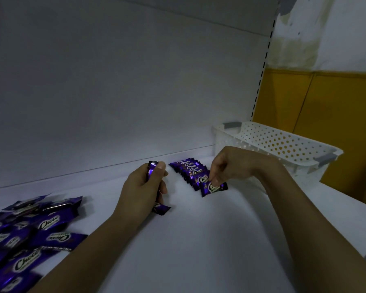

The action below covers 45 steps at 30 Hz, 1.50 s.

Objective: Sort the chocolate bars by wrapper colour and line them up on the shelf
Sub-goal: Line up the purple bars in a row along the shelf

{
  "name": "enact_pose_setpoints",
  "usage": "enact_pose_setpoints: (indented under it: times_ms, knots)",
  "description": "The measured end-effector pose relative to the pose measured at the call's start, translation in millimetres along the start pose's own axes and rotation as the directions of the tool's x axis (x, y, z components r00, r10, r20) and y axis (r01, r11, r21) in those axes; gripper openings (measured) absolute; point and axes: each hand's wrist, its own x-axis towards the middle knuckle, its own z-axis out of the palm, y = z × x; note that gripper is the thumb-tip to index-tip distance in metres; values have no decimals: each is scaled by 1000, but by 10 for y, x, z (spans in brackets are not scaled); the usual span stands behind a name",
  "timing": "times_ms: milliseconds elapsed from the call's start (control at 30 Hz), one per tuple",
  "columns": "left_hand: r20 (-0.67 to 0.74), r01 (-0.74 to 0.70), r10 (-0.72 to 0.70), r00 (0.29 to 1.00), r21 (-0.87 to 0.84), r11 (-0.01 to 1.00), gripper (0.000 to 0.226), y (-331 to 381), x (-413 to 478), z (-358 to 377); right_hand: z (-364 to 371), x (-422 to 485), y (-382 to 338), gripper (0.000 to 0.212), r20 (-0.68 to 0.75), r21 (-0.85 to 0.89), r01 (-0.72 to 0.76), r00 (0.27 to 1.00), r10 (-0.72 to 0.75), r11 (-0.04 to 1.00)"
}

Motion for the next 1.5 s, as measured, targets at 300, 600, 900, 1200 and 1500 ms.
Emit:
enact_pose_setpoints:
  times_ms: [300,600,900,1200,1500]
  knots:
    - [-11,-8,9,1000,25,1000,36,-3,-38,12,143,96,-42,12,-149,-63,75,985,-83,995]
    - [51,128,-119,992,-261,957,66,131,-72,75,222,89,-305,15,-323,227,294,922,-213,929]
    - [10,84,-84,996,-166,983,56,119,-56,47,499,103,-620,9,-272,441,363,926,-263,821]
    - [-30,-117,129,991,259,959,22,-2,-75,8,410,118,-544,11,-323,662,309,940,-112,683]
    - [142,-190,136,980,502,844,30,34,-83,9,387,123,-509,9,-452,647,423,883,-128,635]
